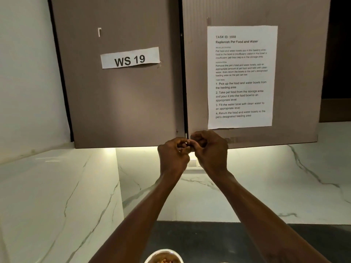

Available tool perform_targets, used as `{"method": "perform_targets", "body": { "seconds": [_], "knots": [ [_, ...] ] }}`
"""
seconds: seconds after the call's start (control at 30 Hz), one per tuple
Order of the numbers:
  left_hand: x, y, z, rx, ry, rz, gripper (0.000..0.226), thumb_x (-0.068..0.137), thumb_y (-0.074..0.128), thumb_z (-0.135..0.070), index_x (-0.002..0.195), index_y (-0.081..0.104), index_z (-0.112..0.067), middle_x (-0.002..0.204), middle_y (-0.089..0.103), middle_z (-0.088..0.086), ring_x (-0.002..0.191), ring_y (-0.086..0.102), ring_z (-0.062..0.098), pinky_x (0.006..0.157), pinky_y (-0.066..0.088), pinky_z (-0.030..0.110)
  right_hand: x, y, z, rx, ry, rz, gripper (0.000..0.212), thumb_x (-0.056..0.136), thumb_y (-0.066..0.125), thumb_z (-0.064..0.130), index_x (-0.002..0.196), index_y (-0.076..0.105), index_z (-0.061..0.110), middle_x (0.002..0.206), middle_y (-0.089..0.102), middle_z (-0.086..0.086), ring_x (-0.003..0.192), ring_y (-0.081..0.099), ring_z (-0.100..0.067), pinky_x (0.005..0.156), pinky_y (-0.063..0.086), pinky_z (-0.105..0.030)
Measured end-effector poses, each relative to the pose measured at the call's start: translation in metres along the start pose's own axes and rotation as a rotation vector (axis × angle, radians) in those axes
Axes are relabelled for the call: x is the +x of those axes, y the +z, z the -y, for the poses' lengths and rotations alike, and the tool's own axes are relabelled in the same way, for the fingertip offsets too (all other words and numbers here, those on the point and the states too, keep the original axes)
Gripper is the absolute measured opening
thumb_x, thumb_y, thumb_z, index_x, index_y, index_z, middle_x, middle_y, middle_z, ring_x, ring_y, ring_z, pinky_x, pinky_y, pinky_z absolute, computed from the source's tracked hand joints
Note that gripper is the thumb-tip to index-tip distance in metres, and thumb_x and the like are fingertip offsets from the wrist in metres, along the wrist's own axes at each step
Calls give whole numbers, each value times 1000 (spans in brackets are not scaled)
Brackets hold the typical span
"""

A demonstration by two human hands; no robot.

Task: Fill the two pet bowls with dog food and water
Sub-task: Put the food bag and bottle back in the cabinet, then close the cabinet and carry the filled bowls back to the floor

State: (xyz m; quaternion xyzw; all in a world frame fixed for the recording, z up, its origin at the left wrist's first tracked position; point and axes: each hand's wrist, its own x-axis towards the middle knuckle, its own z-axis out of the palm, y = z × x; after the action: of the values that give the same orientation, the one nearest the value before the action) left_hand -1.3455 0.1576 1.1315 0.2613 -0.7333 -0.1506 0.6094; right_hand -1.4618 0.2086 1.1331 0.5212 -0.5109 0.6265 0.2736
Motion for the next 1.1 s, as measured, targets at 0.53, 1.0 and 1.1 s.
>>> {"method": "perform_targets", "body": {
  "seconds": [0.53, 1.0, 1.1],
  "knots": [
    [30, 35, 33, 43, 118, 13, 13, 85, 82, -4, 95, 85, -12, 82, 81, 0, 69, 71, 7, 73, 61, 25, 20, 33, -43, -2, 19, 79, 11, 83, 80, 10, 85, 75, 20, 76, 71, 7, 70, 67, -11, 66, 59, -40],
    [14, 34, 64, 60, 124, 29, 11, 84, 83, -7, 95, 82, -9, 88, 80, 2, 74, 73, 13, 75, 59, 25, -7, 34, -52, 77, 125, 126, 8, 80, 82, 8, 85, 78, 14, 79, 75, 5, 71, 69, -9, 69, 59, -30],
    [-7, 30, 87, 100, 54, 38, 12, 86, 82, -10, 98, 82, -8, 92, 81, 4, 79, 75, 14, 81, 59, 24, -36, 33, -58, 73, 216, 160, 6, 81, 83, 11, 85, 79, 13, 78, 75, 5, 69, 69, -6, 67, 55, -19]
  ]
}}
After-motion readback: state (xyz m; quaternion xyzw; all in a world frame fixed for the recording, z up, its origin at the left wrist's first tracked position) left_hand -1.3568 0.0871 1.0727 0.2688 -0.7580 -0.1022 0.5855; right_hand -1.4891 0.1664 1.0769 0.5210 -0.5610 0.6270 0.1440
